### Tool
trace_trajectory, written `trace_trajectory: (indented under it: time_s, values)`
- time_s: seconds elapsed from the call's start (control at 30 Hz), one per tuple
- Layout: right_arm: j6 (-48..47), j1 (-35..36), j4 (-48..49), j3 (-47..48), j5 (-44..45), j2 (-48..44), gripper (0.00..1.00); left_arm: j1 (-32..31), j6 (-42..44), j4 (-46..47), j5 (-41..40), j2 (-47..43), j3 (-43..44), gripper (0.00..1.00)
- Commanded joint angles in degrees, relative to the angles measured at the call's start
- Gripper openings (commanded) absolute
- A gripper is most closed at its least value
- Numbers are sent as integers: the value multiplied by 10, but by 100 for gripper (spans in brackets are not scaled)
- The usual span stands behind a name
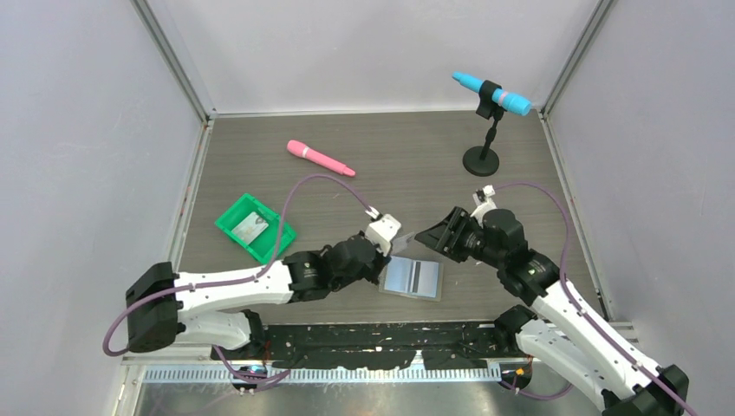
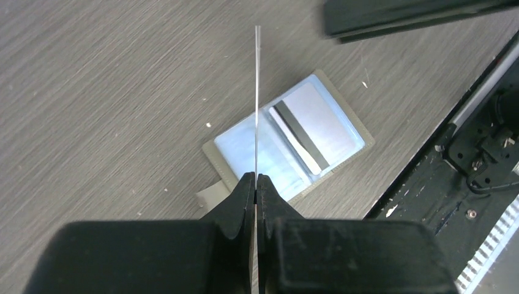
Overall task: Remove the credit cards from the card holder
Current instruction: Place the credit card in the storage box.
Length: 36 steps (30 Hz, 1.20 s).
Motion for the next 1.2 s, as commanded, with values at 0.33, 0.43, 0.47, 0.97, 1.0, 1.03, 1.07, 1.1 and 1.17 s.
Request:
trace_trajectory:
  time_s: [0.33,0.43,0.47,0.97,1.0,1.03,1.07,1.1,1.17]
  values:
    - [-119,-2,78,-17,-4,-78,80,339,-162,-158,210,-171,-25,0]
    - [-118,-2,84,-27,-17,-72,87,440,-179,-193,270,-210,-23,0]
    - [-117,-3,89,-30,-23,-71,91,478,-183,-214,275,-221,-19,0]
    - [-127,-2,91,-47,-52,-64,100,864,-200,-353,336,-224,19,0]
    - [-129,-2,91,-46,-53,-64,100,874,-200,-354,340,-212,20,0]
    - [-133,-2,90,-46,-55,-65,100,881,-202,-354,343,-197,20,0]
    - [-135,-2,90,-45,-55,-66,99,889,-203,-353,348,-184,20,0]
    - [-138,-2,88,-45,-55,-66,99,894,-205,-348,356,-169,19,0]
    - [-141,-2,85,-45,-53,-68,100,902,-207,-334,373,-135,16,0]
